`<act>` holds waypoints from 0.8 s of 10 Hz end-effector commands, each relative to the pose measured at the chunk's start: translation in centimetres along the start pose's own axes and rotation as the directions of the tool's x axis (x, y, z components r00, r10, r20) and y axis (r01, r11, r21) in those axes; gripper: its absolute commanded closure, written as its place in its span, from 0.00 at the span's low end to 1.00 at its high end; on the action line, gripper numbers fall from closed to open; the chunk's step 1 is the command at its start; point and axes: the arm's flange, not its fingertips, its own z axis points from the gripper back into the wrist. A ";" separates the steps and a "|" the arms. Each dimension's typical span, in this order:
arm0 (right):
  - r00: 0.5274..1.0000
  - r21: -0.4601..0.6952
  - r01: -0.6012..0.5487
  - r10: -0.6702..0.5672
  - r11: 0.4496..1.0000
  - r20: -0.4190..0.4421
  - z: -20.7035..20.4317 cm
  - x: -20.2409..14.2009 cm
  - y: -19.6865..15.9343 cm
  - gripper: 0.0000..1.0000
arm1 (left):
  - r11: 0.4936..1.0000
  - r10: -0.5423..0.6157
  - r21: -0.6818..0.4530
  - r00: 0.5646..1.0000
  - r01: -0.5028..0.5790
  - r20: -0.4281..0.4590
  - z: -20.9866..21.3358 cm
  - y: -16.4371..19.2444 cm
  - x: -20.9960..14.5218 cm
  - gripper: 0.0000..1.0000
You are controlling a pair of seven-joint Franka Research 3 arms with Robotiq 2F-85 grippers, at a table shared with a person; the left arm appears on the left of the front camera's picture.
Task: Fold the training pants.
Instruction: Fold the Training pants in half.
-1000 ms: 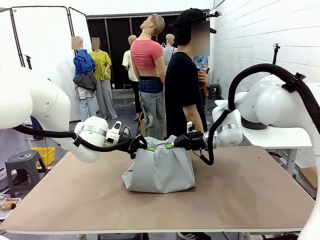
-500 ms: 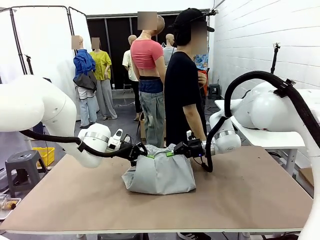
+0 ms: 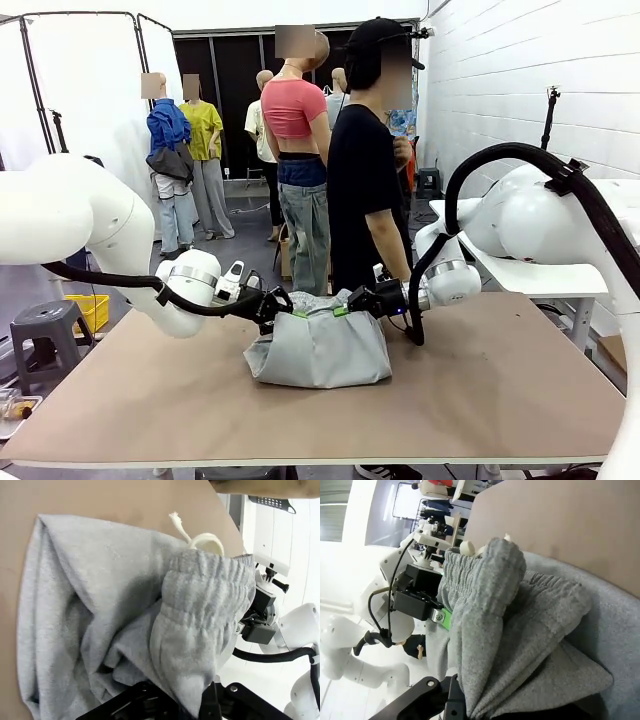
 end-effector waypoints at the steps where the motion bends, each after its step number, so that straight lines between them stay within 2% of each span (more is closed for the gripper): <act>1: 0.999 -0.073 0.035 -0.033 0.997 0.031 1.8 1.7 -0.4 0.56 | 0.998 0.033 0.051 0.999 -0.035 0.034 1.4 0.8 0.6 0.50; 3: 0.998 -0.093 0.041 -0.037 0.995 0.043 2.7 1.8 0.0 0.17 | 0.998 0.030 0.049 0.998 -0.032 0.049 1.5 0.8 0.7 0.11; 4: 0.998 -0.122 0.044 -0.038 0.992 0.056 3.1 1.7 0.1 0.00 | 0.998 0.025 0.052 0.998 -0.028 0.053 1.7 0.8 0.7 0.00; 6: 0.996 -0.165 0.042 -0.029 0.985 0.081 4.6 1.7 0.6 0.00 | 0.998 0.019 0.063 0.994 -0.026 0.106 2.8 0.6 0.7 0.00; 8: 0.995 -0.215 0.035 -0.014 0.976 0.096 6.1 1.4 1.3 0.00 | 0.995 0.006 0.095 0.985 -0.023 0.171 5.7 0.0 0.6 0.00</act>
